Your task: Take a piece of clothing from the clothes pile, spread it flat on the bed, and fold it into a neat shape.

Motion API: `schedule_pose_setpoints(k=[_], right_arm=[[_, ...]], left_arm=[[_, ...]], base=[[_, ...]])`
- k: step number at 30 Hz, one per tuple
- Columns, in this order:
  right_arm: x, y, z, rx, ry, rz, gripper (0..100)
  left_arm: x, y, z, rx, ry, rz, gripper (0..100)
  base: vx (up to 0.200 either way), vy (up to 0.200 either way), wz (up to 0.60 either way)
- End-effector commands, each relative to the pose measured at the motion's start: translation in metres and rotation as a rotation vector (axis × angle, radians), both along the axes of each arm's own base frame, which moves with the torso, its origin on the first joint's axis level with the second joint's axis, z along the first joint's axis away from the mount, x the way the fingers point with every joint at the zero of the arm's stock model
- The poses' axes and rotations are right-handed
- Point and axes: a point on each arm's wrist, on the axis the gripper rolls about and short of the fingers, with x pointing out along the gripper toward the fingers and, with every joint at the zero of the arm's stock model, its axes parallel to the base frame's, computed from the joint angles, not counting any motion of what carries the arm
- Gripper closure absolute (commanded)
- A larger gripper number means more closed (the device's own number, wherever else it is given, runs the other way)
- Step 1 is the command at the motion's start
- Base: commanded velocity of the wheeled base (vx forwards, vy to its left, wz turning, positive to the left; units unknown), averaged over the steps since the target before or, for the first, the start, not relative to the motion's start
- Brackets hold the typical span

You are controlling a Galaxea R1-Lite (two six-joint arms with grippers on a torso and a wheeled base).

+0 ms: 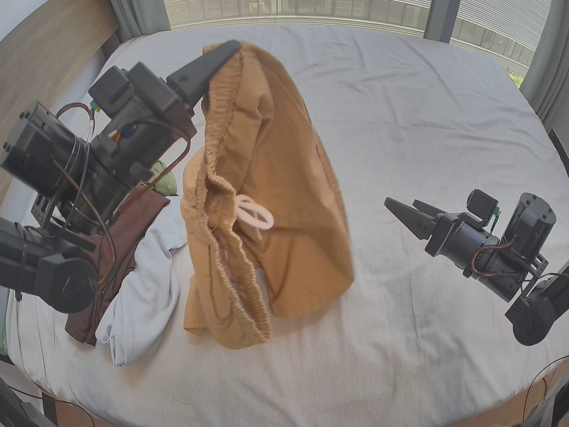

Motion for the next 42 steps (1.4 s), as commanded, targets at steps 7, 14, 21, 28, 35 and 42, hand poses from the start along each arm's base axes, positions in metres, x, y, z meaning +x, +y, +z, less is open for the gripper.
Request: schedule_pose_setpoints(k=[7,14,21,28,35,42], right_arm=[[0.002,-0.003,0.003,0.005,-0.012,-0.012,0],[0.002,-0.003,0.003,0.005,-0.012,-0.012,0],[0.003,-0.004,0.003,0.005,-0.013,-0.015,0],[0.004,-0.005,0.003,0.005,-0.012,-0.020,0],[0.005,-0.007,0.001,0.002,-0.005,-0.028,0],[0.008,-0.011,-0.004,-0.005,0.012,-0.045,0]], left_arm=[[-0.018,-0.005,0.032,-0.143,0.013,-0.113,100],[-0.037,-0.002,0.046,-0.199,0.019,-0.196,100],[-0.048,-0.008,0.037,-0.163,0.044,-0.253,100],[-0.040,-0.023,-0.001,-0.003,0.038,-0.228,100],[-0.023,-0.033,-0.023,0.061,0.006,-0.165,100],[-0.020,-0.029,-0.021,0.052,-0.007,-0.146,100]], base=[[0.000,0.000,0.00],[0.000,0.000,0.00],[0.000,0.000,0.00],[0.000,0.000,0.00],[0.000,0.000,0.00],[0.000,0.000,0.00]])
